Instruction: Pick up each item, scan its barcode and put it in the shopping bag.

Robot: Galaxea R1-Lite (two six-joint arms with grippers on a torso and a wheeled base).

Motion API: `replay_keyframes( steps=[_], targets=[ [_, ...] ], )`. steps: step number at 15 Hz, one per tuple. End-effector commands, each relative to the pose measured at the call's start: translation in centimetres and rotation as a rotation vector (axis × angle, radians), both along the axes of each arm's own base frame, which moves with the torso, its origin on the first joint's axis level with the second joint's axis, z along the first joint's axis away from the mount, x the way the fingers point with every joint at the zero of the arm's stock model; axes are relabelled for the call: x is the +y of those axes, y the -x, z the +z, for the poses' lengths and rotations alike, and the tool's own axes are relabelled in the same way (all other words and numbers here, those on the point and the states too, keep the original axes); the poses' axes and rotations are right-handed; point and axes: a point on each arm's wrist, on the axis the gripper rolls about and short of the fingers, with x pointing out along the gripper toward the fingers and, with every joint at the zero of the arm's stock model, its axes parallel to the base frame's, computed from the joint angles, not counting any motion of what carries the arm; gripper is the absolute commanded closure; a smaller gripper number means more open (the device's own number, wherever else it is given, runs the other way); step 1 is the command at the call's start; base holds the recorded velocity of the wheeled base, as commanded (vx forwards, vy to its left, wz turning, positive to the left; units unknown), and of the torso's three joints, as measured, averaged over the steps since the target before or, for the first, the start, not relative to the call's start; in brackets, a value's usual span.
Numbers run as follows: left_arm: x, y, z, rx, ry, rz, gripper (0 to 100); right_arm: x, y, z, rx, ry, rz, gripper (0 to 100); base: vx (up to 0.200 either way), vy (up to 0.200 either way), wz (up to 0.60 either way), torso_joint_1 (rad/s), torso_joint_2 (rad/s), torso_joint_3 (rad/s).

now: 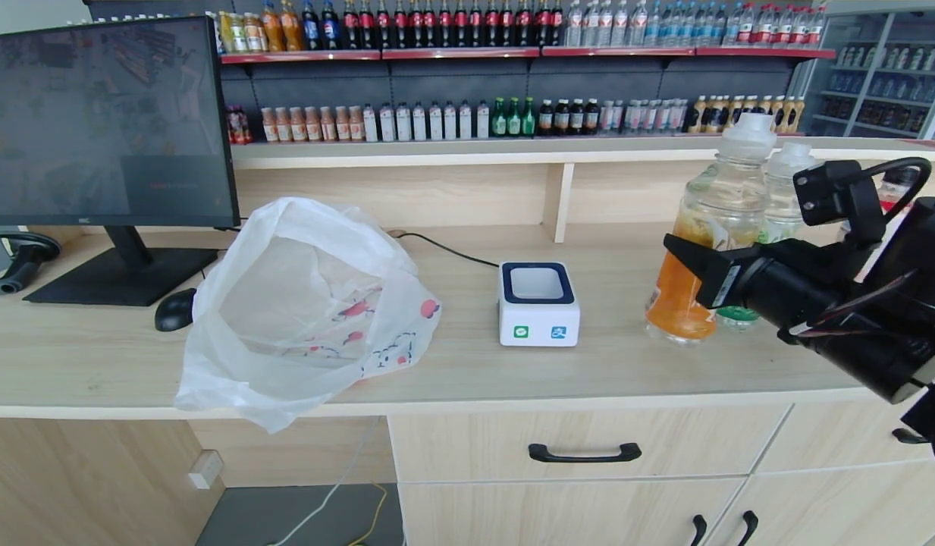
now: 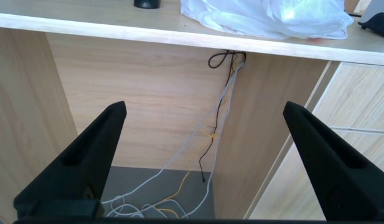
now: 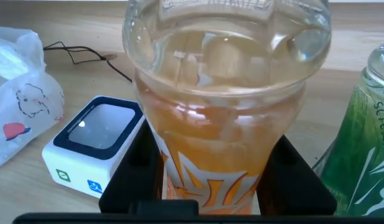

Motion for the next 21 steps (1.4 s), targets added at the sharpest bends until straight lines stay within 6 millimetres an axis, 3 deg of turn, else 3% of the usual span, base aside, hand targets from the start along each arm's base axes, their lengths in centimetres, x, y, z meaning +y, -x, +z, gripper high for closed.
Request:
replay_keyframes(
  steps=[1,5,11,16,21],
  targets=[
    [0.0,0.0,0.0,0.000,0.001,0.001,0,-1.1,3.9,0.3,-0.023,0.001,0.049,100,0.000,0.000,0.00,0.000,0.00,0.000],
    [0.0,0.0,0.0,0.000,0.001,0.001,0,-2.0,6.7,-0.8,-0.007,0.032,0.168,100,0.000,0.000,0.00,0.000,0.00,0.000],
    [0.0,0.0,0.0,0.000,0.002,0.001,0,-2.5,7.5,-1.7,-0.002,0.089,0.356,100,0.000,0.000,0.00,0.000,0.00,0.000],
    [0.0,0.0,0.0,0.000,0.002,0.001,0,-2.0,7.2,-1.4,0.002,0.057,0.539,100,0.000,0.000,0.00,0.000,0.00,0.000],
    [0.0,0.0,0.0,0.000,0.002,0.001,0,-1.2,5.2,-1.5,0.034,-0.112,0.592,100,0.000,0.000,0.00,0.000,0.00,0.000]
  ],
)
